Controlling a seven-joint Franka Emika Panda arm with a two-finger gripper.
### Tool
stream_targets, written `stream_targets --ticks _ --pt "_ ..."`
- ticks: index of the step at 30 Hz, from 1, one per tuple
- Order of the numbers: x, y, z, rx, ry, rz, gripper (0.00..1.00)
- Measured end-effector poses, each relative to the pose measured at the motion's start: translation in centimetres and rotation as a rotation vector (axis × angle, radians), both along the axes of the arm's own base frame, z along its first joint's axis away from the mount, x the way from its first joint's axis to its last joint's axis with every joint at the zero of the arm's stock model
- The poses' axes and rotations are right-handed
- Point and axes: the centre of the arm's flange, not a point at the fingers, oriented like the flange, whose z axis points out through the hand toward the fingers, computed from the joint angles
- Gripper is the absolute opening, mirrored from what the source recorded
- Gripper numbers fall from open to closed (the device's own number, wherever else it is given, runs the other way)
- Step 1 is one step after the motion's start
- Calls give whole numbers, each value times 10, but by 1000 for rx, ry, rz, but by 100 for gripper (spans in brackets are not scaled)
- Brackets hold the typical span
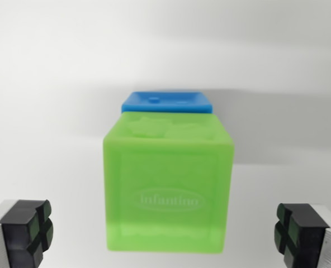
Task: Stack cube
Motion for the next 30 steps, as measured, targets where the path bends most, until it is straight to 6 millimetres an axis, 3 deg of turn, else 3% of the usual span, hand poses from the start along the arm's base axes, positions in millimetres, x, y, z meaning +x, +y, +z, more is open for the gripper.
stream_targets --ticks 30 --pt "-1 1 125 3 -2 2 100"
